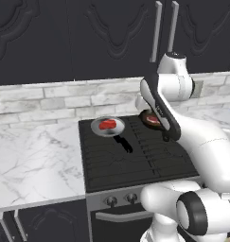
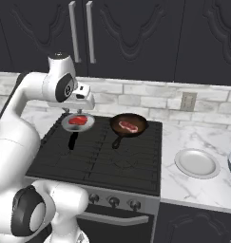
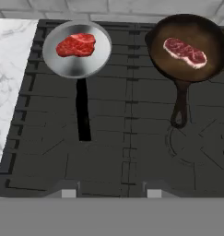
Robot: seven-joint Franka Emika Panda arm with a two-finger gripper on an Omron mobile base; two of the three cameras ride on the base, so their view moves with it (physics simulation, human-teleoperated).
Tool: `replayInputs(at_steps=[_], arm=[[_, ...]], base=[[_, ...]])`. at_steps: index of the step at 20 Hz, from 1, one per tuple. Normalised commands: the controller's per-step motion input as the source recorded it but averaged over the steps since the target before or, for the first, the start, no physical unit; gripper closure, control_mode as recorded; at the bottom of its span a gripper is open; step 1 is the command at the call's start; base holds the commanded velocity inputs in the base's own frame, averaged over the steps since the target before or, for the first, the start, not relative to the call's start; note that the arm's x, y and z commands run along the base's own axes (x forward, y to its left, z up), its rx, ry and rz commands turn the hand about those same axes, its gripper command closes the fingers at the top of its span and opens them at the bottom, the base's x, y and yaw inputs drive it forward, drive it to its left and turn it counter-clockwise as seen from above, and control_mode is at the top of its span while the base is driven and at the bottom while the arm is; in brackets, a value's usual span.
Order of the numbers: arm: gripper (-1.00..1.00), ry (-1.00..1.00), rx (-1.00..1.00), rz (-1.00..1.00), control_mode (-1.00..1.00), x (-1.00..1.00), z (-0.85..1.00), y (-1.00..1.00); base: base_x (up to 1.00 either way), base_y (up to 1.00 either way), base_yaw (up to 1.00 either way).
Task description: Place one of the steaks on the plate and the other in the bowl. Then place the bowl in the fridge.
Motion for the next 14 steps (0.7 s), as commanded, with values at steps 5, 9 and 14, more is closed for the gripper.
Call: replayInputs(at_steps=[5,9,14], arm=[[-1.0,0.02,-0.01,0.0,-1.0,-0.04,-0.41,-0.26],[-1.0,0.05,-0.05,0.0,-1.0,0.01,-0.69,-0.47],[-1.0,0.03,-0.04,0.03,-1.0,0.24,-0.38,-0.64]], base=[[0.0,0.0,0.0],[0.0,0.0,0.0],[0.0,0.0,0.0]])
